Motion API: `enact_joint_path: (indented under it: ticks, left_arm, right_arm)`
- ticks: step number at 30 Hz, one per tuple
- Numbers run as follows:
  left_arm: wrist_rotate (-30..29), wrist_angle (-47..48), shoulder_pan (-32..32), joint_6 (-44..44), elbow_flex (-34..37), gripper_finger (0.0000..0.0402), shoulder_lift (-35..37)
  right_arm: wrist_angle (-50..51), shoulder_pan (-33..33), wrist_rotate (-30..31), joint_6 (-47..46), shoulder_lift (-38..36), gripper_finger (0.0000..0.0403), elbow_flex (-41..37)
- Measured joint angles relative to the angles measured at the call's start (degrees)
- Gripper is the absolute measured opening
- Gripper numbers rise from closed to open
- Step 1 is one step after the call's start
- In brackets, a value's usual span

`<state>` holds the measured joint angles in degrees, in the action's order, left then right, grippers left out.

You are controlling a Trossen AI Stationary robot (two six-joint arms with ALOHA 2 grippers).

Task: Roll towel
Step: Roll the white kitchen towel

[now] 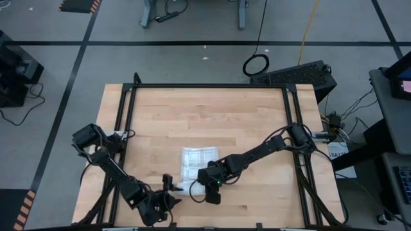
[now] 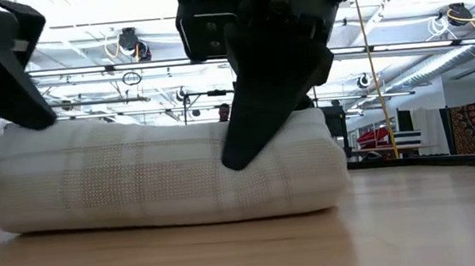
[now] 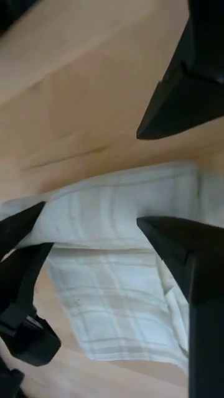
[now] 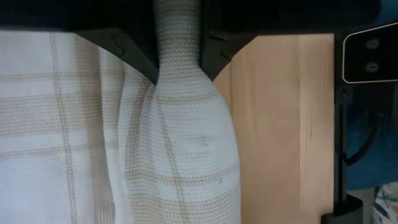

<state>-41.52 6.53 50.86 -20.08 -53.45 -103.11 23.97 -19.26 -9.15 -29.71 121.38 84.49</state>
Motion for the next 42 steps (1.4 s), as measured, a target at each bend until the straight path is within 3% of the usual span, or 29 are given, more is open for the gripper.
enact_joint_path:
  ticks: [9, 21, 24, 28, 36, 39, 42]
  left_arm:
    - [-0.13, -0.59, -1.34, 4.15, 0.00, 0.0321, -0.38]
    - [-2.02, 0.75, -3.40, 2.43, -0.02, 0.0331, -3.54]
    - [-1.97, 1.62, -4.00, 1.19, -0.02, 0.0305, -3.54]
    - [-0.95, 1.71, -4.97, 1.20, -0.02, 0.0235, -3.54]
    - [10.52, 1.59, -8.80, 2.26, -0.20, 0.0090, -2.69]
    - [13.69, 1.48, -9.90, 0.89, -0.23, 0.0064, -1.75]
    - [16.14, 1.99, -10.67, -0.38, -0.11, 0.0065, -0.13]
  right_arm:
    - [-0.21, 2.09, -2.93, 0.19, 0.47, 0.0065, 0.00]
    - [-1.73, 2.01, -3.04, -0.52, 0.83, 0.0072, -0.02]
    - [-1.80, 1.62, -2.83, -0.68, 0.83, 0.0073, -0.02]
    - [-1.90, 1.07, -2.54, -0.62, 0.83, 0.0074, -0.02]
    - [-1.77, 0.19, -2.44, 1.38, 0.41, 0.0077, -0.06]
    - [-1.17, -1.02, 0.87, 2.91, -0.90, 0.0095, -0.21]
    - [0.10, -2.77, 5.87, 4.86, -2.93, 0.0131, -0.32]
